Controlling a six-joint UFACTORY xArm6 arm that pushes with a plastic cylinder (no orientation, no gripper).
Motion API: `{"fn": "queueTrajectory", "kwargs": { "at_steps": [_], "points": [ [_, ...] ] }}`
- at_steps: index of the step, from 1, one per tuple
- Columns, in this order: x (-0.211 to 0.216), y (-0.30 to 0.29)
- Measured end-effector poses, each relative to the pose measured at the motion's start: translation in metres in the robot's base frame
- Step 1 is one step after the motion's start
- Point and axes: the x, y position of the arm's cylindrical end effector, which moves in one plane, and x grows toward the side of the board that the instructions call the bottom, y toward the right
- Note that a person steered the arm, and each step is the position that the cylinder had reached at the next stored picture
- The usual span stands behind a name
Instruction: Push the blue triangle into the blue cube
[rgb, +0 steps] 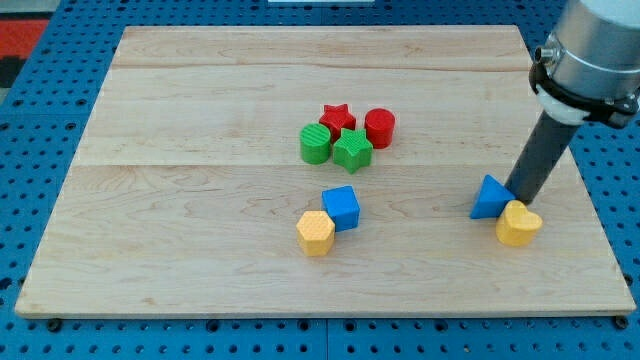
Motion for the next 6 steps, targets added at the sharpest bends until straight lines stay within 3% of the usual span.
{"fn": "queueTrajectory", "kwargs": {
  "at_steps": [2,3,4,6],
  "points": [
    [0.046,-0.005],
    [0.031,0.018],
    [0.013,0.006],
    [0.007,-0.061]
  ]
}}
